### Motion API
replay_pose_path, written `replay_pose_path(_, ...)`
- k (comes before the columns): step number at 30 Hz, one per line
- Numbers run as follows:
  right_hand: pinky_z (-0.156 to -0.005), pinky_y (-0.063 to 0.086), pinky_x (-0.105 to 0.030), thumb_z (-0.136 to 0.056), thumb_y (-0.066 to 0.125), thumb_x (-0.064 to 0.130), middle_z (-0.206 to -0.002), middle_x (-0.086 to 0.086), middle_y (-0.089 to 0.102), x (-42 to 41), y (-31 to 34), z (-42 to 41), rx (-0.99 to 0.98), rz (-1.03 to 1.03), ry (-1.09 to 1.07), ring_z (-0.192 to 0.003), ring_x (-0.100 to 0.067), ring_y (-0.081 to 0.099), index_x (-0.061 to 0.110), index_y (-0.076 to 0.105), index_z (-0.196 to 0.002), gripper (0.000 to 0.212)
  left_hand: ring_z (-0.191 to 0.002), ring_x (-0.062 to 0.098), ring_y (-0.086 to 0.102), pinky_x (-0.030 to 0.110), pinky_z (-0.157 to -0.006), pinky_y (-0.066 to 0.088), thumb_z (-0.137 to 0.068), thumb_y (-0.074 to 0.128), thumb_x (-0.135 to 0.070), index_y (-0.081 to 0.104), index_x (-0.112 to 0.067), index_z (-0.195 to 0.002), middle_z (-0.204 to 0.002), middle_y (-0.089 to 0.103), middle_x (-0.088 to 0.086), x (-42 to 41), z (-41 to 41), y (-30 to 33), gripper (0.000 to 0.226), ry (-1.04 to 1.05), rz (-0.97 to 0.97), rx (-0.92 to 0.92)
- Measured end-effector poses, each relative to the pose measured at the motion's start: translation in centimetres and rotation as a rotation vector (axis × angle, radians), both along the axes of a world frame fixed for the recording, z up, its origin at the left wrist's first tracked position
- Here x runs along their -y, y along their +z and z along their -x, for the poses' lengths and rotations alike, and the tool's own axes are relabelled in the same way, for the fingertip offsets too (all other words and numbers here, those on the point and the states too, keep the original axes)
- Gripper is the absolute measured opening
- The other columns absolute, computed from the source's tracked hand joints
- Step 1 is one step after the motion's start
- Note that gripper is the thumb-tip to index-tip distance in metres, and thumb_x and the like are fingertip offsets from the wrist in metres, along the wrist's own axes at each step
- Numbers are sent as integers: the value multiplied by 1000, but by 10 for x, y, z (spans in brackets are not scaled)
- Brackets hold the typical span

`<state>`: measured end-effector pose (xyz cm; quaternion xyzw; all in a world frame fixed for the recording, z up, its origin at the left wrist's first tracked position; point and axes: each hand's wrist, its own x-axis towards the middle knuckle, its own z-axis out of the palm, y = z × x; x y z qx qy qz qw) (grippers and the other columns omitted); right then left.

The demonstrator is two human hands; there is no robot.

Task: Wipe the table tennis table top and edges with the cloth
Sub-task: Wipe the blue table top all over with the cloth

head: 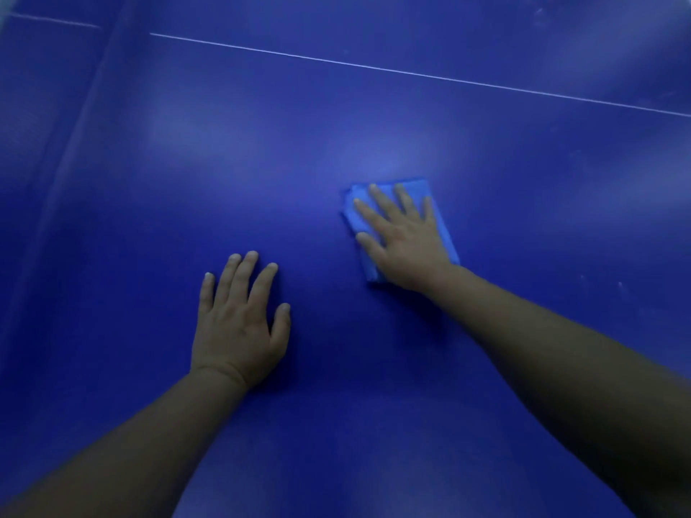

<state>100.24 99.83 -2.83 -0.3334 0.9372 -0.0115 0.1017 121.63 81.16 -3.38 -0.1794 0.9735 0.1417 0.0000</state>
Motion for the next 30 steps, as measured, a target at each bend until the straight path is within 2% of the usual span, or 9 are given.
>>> replay_pose_path(5,-121,5,-62,-96,22,62,-169,8,7,-128,2,67,-31,-29,-548,-155,-29,4,39,16,-159,67,-155,24,8,49,-124,-3,-94,34,-46,33,-11,-155,-166,21,9,-16,53,12,70,112,-39,-42)
replay_pose_path(8,-120,3,-64,-95,19,61,-170,7,5,-134,3,64,-14,-24,-621,-155,-31,1,38,15,-160,69,-155,18,-11,48,-124,-12,-103,27,-45,11,-15,-161,-170,-2,3,-19,94,13,68,150,-59,26)
replay_pose_path(13,-113,19,-74,-93,35,57,-161,-1,36,-30,-12,14,-128,111,54,-148,-41,29,32,42,-152,64,-156,20,-9,50,-123,-12,-101,15,-52,9,-15,-161,-170,0,6,-20,105,1,71,221,-54,-25)
replay_pose_path(18,-116,14,-68,-97,34,55,-161,2,36,48,-15,45,-80,175,483,-149,-36,30,35,41,-152,59,-156,26,5,54,-124,-3,-98,20,-54,25,-13,-159,-168,14,12,-18,107,-6,73,207,-27,-44)
replay_pose_path(20,-113,21,-69,-95,29,57,-160,0,39,44,-13,99,-104,122,393,-147,-37,35,34,44,-151,63,-156,27,5,54,-123,-4,-98,20,-53,29,-16,-158,-167,17,12,-18,107,-8,71,198,-8,-9)
replay_pose_path(23,-118,11,-66,-92,12,65,-168,5,17,-3,-8,192,-91,-28,-77,-154,-33,14,37,24,-158,73,-156,25,1,51,-123,-8,-99,19,-53,28,-19,-158,-168,16,10,-19,107,-9,69,193,17,19)
replay_pose_path(26,-119,3,-66,-103,23,57,-170,8,5,-43,1,232,-36,8,-512,-155,-31,1,38,15,-160,61,-156,27,5,50,-123,-7,-100,24,-51,31,-18,-157,-166,19,12,-19,109,-9,66,191,44,12)
replay_pose_path(28,-119,2,-68,-104,27,54,-170,7,3,-27,-2,215,-41,6,-545,-155,-32,0,37,14,-161,60,-155,29,7,50,-123,-6,-99,26,-49,32,-17,-156,-166,21,13,-20,110,-10,66,194,52,13)
replay_pose_path(30,-118,3,-68,-103,31,54,-169,4,8,8,-8,174,-84,28,-349,-155,-35,5,36,19,-160,60,-155,30,9,52,-122,-3,-99,28,-48,35,-16,-155,-165,23,14,-20,110,-10,65,197,60,10)
